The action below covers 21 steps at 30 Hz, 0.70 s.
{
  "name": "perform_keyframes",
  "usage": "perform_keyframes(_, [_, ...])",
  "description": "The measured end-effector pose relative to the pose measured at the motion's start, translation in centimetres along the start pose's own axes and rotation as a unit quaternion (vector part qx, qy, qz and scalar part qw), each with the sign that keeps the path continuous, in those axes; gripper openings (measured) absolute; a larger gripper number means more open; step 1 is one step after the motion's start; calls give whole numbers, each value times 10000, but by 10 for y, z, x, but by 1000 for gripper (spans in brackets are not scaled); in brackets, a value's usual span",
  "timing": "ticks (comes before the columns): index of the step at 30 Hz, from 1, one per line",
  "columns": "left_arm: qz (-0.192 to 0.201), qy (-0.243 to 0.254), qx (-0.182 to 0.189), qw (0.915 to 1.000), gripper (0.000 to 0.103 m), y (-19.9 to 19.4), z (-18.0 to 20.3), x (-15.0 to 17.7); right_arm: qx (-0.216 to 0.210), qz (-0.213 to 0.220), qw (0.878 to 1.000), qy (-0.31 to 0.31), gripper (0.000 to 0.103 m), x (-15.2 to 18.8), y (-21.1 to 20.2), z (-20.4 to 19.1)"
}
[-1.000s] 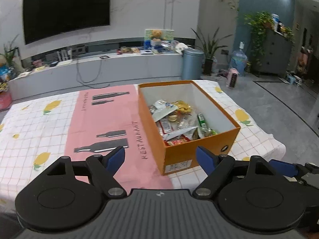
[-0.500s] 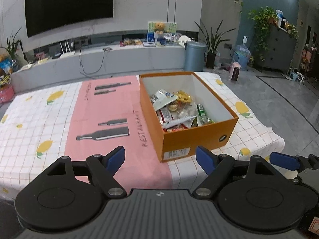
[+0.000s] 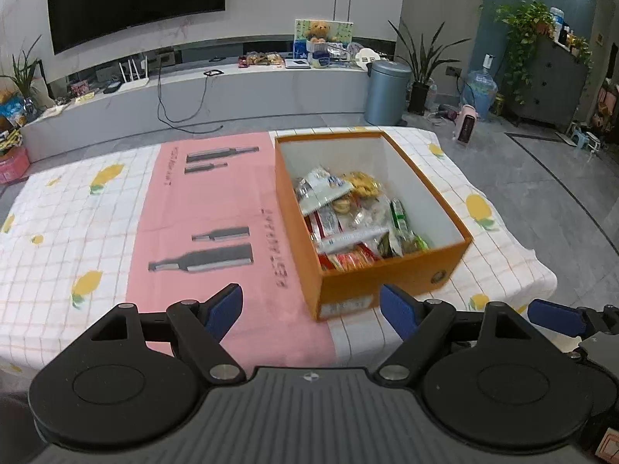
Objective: Organize snacks
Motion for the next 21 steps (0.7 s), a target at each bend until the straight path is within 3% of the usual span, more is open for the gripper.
perform_keyframes(7, [-152,-28,54,9999,94,23,-1,-25,35,-173,9998,24,100,-29,21,-3])
perform_keyframes(21, [-368,-51,142,9992,94,52,4,-38,323,-327,9989,-75,100,-48,46,4])
Point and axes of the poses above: each gripper's, at about its wrist camera, not at the fingertips, and y roughly the way its jaws point, z to its right, x to its underside, the point moved 5 cm from there along y, roughly the way its jaws point, and after that the axes turned 8 degrees about z, right-handed, at the moved point
